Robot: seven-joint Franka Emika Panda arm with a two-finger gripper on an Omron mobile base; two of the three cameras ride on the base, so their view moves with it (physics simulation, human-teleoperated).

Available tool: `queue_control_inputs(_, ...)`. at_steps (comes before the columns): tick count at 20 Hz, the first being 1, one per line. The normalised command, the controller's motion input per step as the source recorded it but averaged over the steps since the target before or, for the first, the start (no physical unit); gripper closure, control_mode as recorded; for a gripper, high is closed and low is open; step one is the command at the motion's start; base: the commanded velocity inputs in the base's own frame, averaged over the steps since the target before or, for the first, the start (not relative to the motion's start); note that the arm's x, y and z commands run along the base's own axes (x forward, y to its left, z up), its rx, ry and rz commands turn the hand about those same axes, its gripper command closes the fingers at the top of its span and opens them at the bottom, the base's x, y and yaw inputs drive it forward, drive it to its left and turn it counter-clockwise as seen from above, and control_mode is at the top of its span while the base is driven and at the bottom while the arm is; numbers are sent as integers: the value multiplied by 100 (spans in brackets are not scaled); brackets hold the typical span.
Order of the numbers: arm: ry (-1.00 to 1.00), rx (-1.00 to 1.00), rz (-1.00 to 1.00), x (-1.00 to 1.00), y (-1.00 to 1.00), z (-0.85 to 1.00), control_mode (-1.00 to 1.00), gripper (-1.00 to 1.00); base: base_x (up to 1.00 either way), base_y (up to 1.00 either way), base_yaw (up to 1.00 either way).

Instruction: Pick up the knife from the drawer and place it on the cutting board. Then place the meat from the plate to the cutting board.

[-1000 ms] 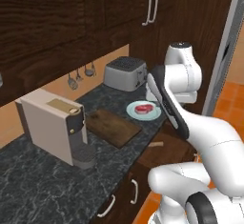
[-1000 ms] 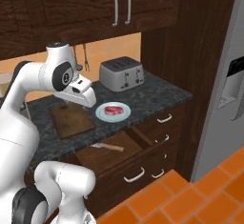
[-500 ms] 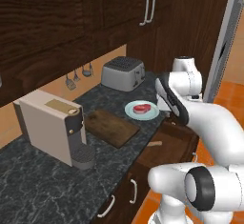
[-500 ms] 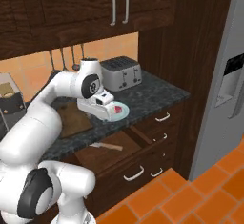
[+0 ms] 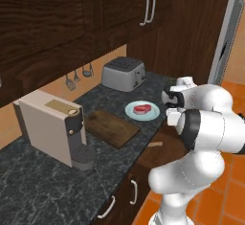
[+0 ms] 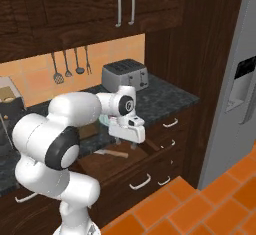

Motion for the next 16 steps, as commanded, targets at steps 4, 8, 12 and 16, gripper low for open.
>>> queue_control_inputs(4,15,-12,-2,1,0,-100,-100,-100,0,0,0)
queue_control_inputs(8,2,-9,-7,2,0,-94,-100,-100,0,0,0)
queue_control_inputs(12,0,-2,-4,0,-8,-72,-100,-100,0,0,0)
queue_control_inputs(16,-3,0,0,-29,-39,-54,-100,-100,0,0,0)
